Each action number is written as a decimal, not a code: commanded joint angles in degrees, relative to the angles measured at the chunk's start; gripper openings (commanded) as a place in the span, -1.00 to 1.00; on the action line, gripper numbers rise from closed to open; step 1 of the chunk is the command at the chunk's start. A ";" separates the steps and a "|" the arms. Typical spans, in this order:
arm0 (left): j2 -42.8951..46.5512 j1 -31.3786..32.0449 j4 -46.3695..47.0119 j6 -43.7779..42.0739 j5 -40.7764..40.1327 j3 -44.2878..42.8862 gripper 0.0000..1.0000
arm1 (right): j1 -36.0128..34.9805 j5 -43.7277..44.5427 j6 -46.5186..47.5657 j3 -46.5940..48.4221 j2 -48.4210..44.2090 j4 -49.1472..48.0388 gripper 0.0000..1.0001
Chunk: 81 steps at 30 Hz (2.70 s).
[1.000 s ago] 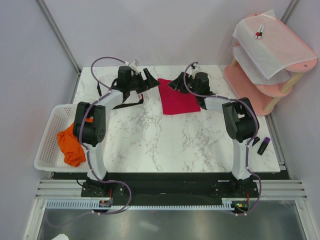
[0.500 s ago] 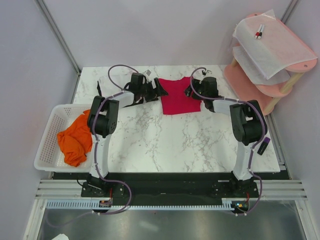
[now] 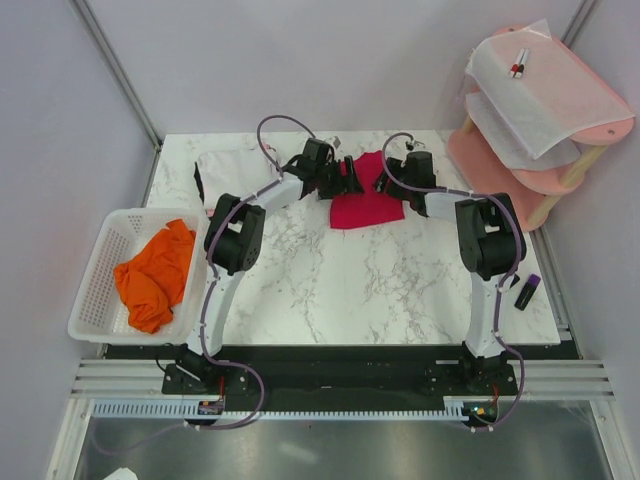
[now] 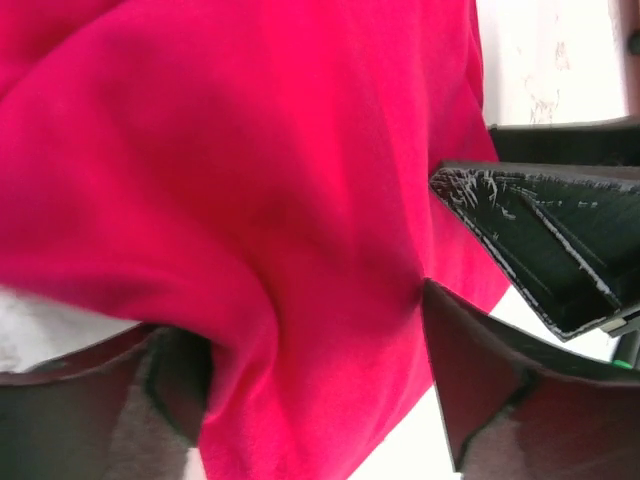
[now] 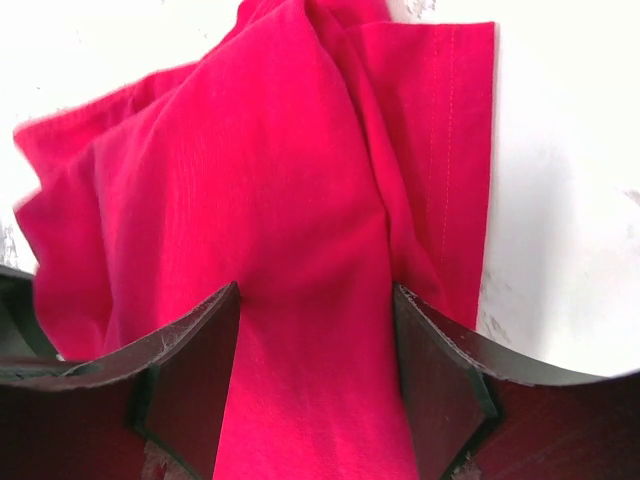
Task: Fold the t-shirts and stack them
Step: Put the neatly folded tshirt into the corner of the board with the left arm
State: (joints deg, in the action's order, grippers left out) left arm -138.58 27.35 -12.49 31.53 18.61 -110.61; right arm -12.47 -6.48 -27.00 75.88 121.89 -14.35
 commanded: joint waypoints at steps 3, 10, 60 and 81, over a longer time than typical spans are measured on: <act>-5.82 1.47 -7.99 -0.24 5.73 -4.09 -0.04 | -0.28 -4.24 0.37 2.70 2.75 3.19 0.36; -1.35 -0.37 -10.09 -3.13 1.96 -4.80 -0.96 | -0.19 -4.16 0.90 -1.07 -1.56 0.64 0.40; 18.61 -22.96 -27.15 -27.13 -6.56 -13.14 -0.96 | -0.19 -8.90 -6.57 -14.71 -4.20 -13.07 0.61; 22.57 -29.46 -22.23 -22.30 -22.30 4.52 -0.96 | -4.13 -10.13 -5.96 -10.84 -2.27 -11.67 0.62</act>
State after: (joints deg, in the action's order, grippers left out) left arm -118.83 -0.73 -38.37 7.01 1.91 -106.10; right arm -13.50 -15.62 -33.65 62.22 117.64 -29.34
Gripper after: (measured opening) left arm 0.110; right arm 0.808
